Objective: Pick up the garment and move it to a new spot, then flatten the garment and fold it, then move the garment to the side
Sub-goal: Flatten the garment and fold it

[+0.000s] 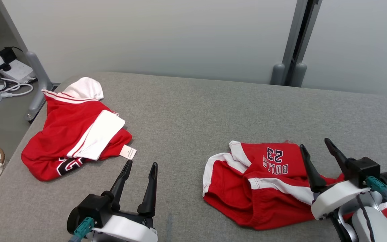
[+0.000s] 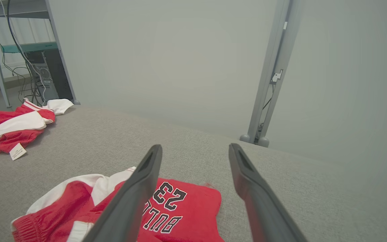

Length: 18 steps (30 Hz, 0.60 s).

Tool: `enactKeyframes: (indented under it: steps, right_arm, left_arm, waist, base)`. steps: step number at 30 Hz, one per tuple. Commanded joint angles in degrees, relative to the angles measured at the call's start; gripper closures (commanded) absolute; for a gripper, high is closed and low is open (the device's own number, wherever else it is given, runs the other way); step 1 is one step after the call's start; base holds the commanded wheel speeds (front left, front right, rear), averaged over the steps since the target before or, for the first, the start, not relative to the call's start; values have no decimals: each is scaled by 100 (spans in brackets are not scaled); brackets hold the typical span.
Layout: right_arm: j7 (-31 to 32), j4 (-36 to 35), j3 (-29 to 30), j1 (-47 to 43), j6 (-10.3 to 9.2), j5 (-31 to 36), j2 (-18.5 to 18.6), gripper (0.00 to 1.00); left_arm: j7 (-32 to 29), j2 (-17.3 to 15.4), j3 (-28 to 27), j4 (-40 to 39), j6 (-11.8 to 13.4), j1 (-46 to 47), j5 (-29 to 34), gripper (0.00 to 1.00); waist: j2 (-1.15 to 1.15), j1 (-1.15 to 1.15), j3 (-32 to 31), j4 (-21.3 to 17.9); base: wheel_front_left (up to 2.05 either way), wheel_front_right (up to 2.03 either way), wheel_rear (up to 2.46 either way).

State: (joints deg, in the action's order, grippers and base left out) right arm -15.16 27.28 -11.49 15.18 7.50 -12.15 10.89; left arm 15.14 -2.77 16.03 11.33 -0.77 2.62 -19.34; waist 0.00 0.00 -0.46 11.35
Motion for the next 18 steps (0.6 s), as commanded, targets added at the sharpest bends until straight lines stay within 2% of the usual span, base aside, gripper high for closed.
enactKeyframes:
  steps: [1,7,12,18]
  right_arm:
    - [-1,79,-81,115,-2,18,20,0]
    - [201,955,-979,805,-2,-181,103,0]
    - [886,1537,-1592,1527,-2,-771,180,0]
    - [1771,2104,-2297,2187,-2,-1141,406,0]
  left_arm:
    - [-1,-23,-2,-25,18,59,-31,0]
    - [0,-23,133,1,-6,160,-65,0]
    - [-1,-23,279,5,35,258,-101,0]
    - [-1,-27,390,-13,95,331,-143,0]
  waist:
    - [0,0,62,81]
    - [0,0,263,352]
    - [0,0,462,621]
    - [0,0,607,952]
  base:
    - [0,0,0]
    - [0,0,0]
    - [0,0,0]
    - [0,0,0]
